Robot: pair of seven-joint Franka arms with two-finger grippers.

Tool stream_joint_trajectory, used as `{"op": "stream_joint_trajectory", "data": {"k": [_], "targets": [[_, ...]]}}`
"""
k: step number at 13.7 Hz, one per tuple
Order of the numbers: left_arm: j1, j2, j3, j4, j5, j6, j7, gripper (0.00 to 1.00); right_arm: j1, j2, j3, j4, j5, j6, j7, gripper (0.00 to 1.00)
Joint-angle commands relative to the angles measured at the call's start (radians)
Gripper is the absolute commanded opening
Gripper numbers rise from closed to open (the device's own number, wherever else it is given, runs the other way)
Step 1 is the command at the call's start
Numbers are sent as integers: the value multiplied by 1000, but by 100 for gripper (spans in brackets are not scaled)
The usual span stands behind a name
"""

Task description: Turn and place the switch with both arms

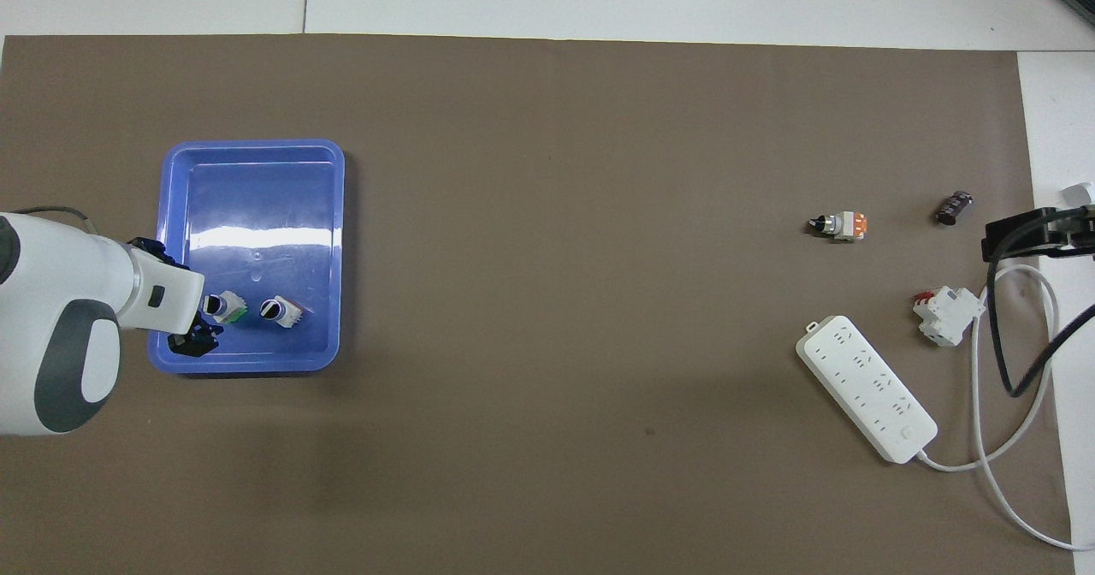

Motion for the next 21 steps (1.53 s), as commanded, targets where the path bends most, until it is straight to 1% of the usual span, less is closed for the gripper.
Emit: {"op": "stream_joint_trajectory", "data": {"k": [1,3,5,6,8,11,14,16,18,21], "targets": [[-1,-25,-4,-10,13,-1,-240,99,-4,10,1,22,56,-26,56,100],[1,-25,-4,-10,13,-4,-462,99,4,8,3,20,64,-17,63,100],[-2,-25,-4,-7,13,-18,-607,99,4,7,3,17,70,-12,73,100],[-2,-23,-4,6,13,-24,-657,99,4,2,3,11,70,-12,73,100],[-7,-16,-5,57,14,-88,-765,99,2,-2,3,5,71,-13,70,100],[-20,-12,-7,146,13,-173,-800,99,2,-5,1,5,72,-15,70,100],[-22,-26,-15,262,2,-272,-830,99,2,-5,1,3,72,-15,70,100],[-22,-17,-33,388,-9,-375,-828,99,2,-5,1,3,72,-15,70,100],[-20,-8,-33,501,-65,-462,-830,99,2,-5,1,3,72,-15,70,100],[-20,6,-33,647,-70,-594,-830,99,2,-5,1,3,72,-15,70,100]]}}
